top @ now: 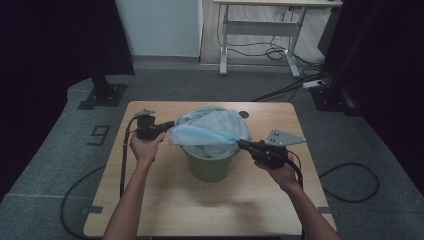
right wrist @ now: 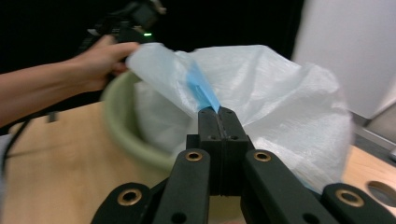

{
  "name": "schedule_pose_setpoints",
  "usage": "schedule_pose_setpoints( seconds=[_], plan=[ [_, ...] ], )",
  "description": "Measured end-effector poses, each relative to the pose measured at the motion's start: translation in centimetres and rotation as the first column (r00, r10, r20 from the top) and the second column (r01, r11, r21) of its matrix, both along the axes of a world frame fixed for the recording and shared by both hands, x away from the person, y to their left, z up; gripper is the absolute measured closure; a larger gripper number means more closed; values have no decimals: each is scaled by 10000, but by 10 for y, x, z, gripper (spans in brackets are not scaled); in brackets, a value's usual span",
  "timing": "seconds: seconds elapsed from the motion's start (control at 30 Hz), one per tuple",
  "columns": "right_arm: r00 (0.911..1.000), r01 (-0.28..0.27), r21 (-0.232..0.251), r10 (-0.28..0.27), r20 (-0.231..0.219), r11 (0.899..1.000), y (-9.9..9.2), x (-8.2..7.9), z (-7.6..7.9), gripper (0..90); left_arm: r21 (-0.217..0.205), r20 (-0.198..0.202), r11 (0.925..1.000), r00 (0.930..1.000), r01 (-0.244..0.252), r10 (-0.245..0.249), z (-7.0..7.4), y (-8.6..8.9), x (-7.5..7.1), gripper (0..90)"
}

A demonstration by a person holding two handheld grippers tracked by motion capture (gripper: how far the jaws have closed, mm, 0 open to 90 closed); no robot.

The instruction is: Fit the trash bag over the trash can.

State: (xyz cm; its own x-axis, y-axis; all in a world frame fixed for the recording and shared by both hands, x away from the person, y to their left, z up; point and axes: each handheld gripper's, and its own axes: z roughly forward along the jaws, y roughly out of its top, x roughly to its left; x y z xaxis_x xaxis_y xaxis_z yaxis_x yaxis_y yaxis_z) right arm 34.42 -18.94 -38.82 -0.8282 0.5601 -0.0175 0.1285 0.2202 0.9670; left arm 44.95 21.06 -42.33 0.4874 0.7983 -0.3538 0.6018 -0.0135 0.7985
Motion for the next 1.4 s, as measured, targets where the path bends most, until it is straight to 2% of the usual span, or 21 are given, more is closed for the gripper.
schedule_pose_setpoints(
  seconds=[0.1,0.13,0.17,0.2,0.27,0.47,0.5,0.67,0.7,0.73,0.77,0.87,0.9,1.0,1.03,1.1,1.13,1.17,1.27,1.3,1.4],
  plan=[
    [9992,-386,123,387,-27,9992,0,-16,-7,888,26,31,10000,10000,83,-83,1,-2,-1,899],
    [9992,-386,123,387,-27,9992,0,-16,-7,888,26,31,10000,10000,83,-83,1,-2,-1,899],
    [9980,-631,160,632,-33,9979,3,-27,-14,889,57,31,9999,9999,113,-114,1,-3,-2,900],
    [9980,-631,160,632,-33,9979,3,-27,-14,889,57,31,9999,9999,113,-114,1,-3,-2,899],
    [9960,-889,154,891,-110,9959,9,-37,-24,889,174,63,9998,9999,131,-132,2,-3,-4,899],
    [9918,-1239,228,1245,-278,9920,17,-46,-41,889,166,54,9997,9999,150,-151,1,-1,-7,899],
    [9904,-1320,99,1323,-405,9912,19,-47,-50,888,148,27,9997,9998,188,-189,0,-1,-8,899],
    [9887,-1323,63,1324,-708,9912,21,-46,-68,889,127,62,9993,9994,342,-343,-1,-3,-12,899],
    [9872,-1345,37,1343,-866,9909,23,-44,-77,889,157,82,9990,9991,418,-420,-1,-4,-14,899],
    [9872,-1345,37,1343,-866,9909,23,-44,-77,889,157,82,9990,9991,418,-420,-1,-4,-14,899],
    [9865,-1364,-112,1348,-925,9906,25,-44,-83,889,139,93,9989,9989,456,-457,-2,-5,-15,900],
    [9841,-1421,-133,1398,-1100,9898,29,-42,-91,889,212,65,9979,9981,613,-614,-5,-8,-19,899],
    [9814,-1485,-229,1445,-1262,9886,33,-41,-99,888,232,50,9976,9978,653,-654,-6,-9,-20,899],
    [9810,-1482,-402,1417,-1329,9881,35,-40,-107,888,340,-48,9969,9975,705,-704,-11,-10,-22,899],
    [9790,-1445,-598,1339,-1538,9877,38,-38,-118,888,394,-197,9967,9973,716,-709,-16,-10,-22,899],
    [9788,-1342,-782,1198,-1661,9879,39,-35,-127,888,382,-346,9967,9969,715,-702,-21,-8,-21,899],
    [9788,-1342,-782,1198,-1661,9879,39,-35,-127,888,382,-346,9967,9969,715,-702,-21,-8,-21,899],
    [9768,-1179,-882,996,-1894,9891,37,-30,-138,888,355,-504,9967,9962,731,-713,-26,-8,-19,899],
    [9750,-1015,-959,799,-2074,9902,34,-25,-145,888,390,-651,9964,9953,750,-724,-32,-8,-17,899],
    [9719,-808,-1068,546,-2291,9910,32,-21,-151,888,365,-816,9964,9939,769,-737,-38,-9,-15,899],
    [9684,-699,-1192,387,-2466,9904,30,-17,-155,888,376,-962,9960,9923,813,-773,-44,-11,-13,899]
  ],
)
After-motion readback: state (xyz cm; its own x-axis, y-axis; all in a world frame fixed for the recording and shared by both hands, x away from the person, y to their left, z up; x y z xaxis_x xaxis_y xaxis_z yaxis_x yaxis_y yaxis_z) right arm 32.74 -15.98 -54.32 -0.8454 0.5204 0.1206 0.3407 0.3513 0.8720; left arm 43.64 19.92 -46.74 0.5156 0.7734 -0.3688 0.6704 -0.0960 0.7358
